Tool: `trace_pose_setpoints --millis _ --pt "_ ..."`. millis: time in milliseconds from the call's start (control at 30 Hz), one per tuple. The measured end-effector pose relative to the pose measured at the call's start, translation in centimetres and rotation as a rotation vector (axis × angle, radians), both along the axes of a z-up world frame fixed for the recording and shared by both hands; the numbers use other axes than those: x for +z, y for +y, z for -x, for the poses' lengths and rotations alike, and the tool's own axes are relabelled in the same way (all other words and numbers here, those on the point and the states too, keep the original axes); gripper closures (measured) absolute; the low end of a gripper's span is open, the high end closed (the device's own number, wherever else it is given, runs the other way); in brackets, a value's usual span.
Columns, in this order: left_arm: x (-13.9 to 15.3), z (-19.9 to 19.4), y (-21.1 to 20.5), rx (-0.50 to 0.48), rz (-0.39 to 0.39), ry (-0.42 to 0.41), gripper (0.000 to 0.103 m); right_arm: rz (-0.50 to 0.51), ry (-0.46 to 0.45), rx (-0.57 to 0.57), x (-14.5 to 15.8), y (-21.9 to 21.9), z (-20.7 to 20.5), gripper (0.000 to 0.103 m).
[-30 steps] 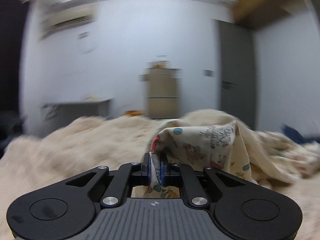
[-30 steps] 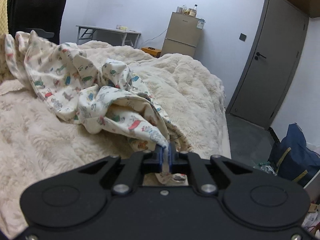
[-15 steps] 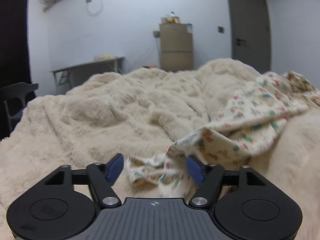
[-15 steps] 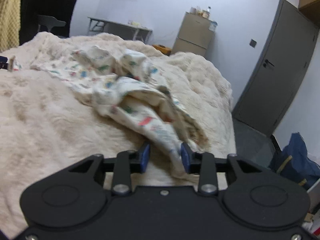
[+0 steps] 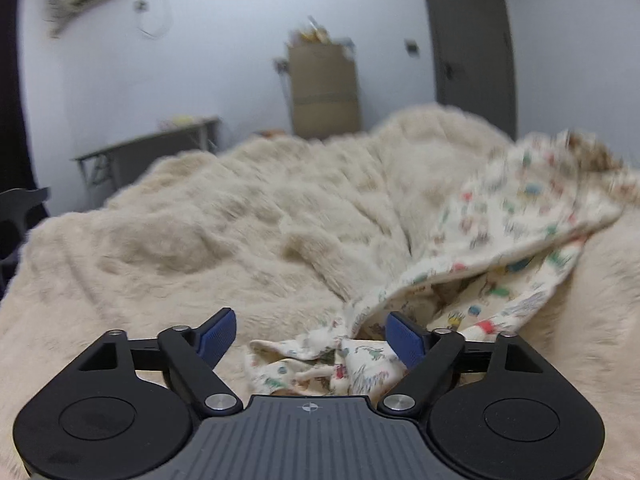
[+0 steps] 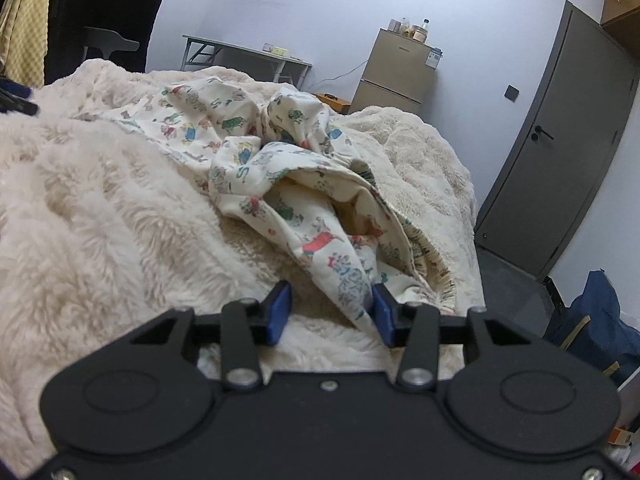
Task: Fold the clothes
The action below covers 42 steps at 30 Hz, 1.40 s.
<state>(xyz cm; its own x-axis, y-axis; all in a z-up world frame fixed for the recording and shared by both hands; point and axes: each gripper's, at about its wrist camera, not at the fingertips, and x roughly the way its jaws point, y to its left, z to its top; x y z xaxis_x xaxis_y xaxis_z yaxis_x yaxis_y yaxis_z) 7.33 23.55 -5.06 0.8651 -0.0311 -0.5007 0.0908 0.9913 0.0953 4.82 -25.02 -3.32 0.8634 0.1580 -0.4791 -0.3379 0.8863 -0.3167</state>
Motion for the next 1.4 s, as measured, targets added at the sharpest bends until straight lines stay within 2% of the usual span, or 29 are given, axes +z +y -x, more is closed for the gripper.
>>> trace_pose_setpoints --millis 67,133,267,433,533,633,700,733,833,867,933,1067,1133,1200,1300,1400 --pt "-0.4 -1.7 -0.3 -0.075 0.057 0.031 0.046 -0.001 -0.001 -0.001 0.0 0.0 0.0 0.059" --pt "-0.9 -2.8 -0.8 -0.112 0.075 0.056 0.046 -0.002 -0.001 -0.001 -0.1 -0.1 0.0 0.059" --pt "-1.9 -3.7 -2.4 -0.123 0.045 0.066 0.046 -0.004 -0.002 -0.003 -0.1 -0.1 0.0 0.059" --pt "-2.7 -3.8 -3.8 -0.102 0.004 0.033 0.046 -0.006 -0.001 -0.004 -0.2 -0.1 0.0 0.059" --pt "-3.2 -4.0 -4.7 -0.089 -0.02 0.014 0.057 -0.005 -0.002 -0.003 -0.2 -0.1 0.1 0.059" --pt "-2.4 -2.7 -4.8 -0.059 -0.042 -0.044 0.076 0.002 0.0 0.009 0.1 -0.2 0.2 0.059" --pt "-1.5 -1.2 -4.7 -0.037 -0.028 -0.101 0.095 -0.021 0.012 0.043 1.1 -0.9 0.3 0.059" --pt "-1.1 -0.5 -4.6 -0.028 -0.015 -0.126 0.098 -0.052 0.019 0.065 1.8 -1.6 0.4 0.058" --pt "0.5 1.5 -4.4 -0.024 0.05 -0.213 0.103 -0.17 0.036 0.118 4.2 -3.9 0.7 0.045" --pt "1.0 2.0 -4.6 -0.027 0.053 -0.238 0.103 -0.217 0.043 0.136 5.2 -5.0 0.6 0.045" --pt "1.9 2.8 -5.3 -0.031 0.033 -0.27 0.103 -0.295 0.05 0.159 7.3 -6.9 0.2 0.043" --pt "3.0 3.5 -7.1 -0.055 -0.028 -0.288 0.103 -0.305 0.062 0.159 9.4 -7.6 -3.9 0.043" --pt "2.7 3.6 -8.5 -0.11 -0.084 -0.279 0.09 -0.263 0.115 0.192 9.5 -6.4 -8.1 0.043" --pt "2.0 3.6 -10.0 -0.164 -0.143 -0.272 0.045 -0.242 0.162 0.231 9.0 -5.3 -10.5 0.043" --pt "0.8 3.1 -11.7 -0.228 -0.211 -0.217 0.045 -0.243 0.237 0.28 7.9 -3.9 -12.9 0.043" --pt "-0.3 2.3 -12.9 -0.214 -0.293 -0.202 0.045 -0.178 0.261 0.279 6.8 -2.5 -13.7 0.044"
